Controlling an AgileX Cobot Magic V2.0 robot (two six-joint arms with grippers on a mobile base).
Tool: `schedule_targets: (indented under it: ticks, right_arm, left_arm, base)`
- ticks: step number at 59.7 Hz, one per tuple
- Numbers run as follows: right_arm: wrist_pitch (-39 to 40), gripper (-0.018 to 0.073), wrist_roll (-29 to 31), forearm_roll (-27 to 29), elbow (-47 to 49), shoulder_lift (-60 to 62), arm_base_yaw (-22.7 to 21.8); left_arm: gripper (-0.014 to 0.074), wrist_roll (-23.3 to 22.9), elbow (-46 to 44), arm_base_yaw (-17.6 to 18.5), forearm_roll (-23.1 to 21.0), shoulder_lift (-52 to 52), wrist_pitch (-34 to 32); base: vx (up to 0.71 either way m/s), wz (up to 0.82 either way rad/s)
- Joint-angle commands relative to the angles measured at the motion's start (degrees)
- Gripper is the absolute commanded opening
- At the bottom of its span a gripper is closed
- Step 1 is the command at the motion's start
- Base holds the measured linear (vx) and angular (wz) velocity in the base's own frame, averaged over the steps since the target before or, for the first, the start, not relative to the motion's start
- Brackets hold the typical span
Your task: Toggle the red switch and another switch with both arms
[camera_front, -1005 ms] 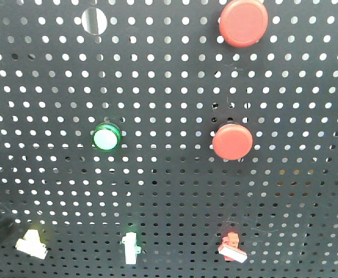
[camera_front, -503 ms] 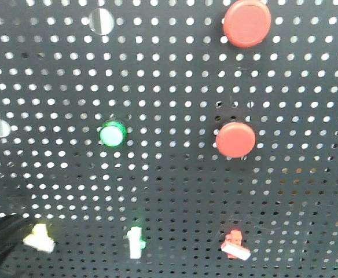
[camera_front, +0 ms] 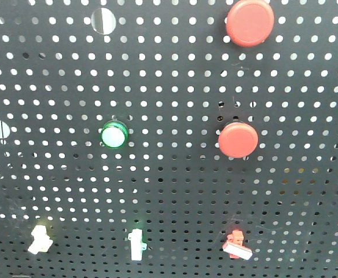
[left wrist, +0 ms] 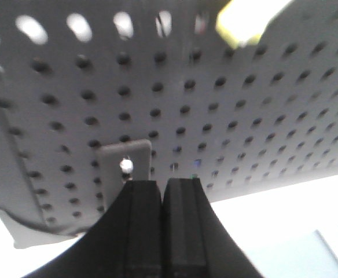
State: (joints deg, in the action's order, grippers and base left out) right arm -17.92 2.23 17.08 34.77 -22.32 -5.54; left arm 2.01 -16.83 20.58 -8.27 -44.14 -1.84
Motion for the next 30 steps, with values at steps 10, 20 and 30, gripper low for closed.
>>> schedule_targets:
  ticks: [10,20,30]
  right_arm:
    - [-3.4,-0.0006,22.4,14.5,1.8,-4.5,2.2]
    - [-7.3,-0.0006,47.0,36.9,1.8,-9.7,6.7]
    - [-10.6,-0.0006,69.7,60.2,1.8,-19.2,13.4]
  left_arm:
    - [0.0003,0.4,-1.5,0.1,-0.1,11.4,-0.2]
    - [0.0003,2.5,-1.5,0.1,0.0,20.5,5.8]
    - [0.0003,3.7,-1.6,0.1,1.6,28.8,11.2]
  base:
    - [0.00,0.00]
    - [0.00,0.00]
    - [0.00,0.00]
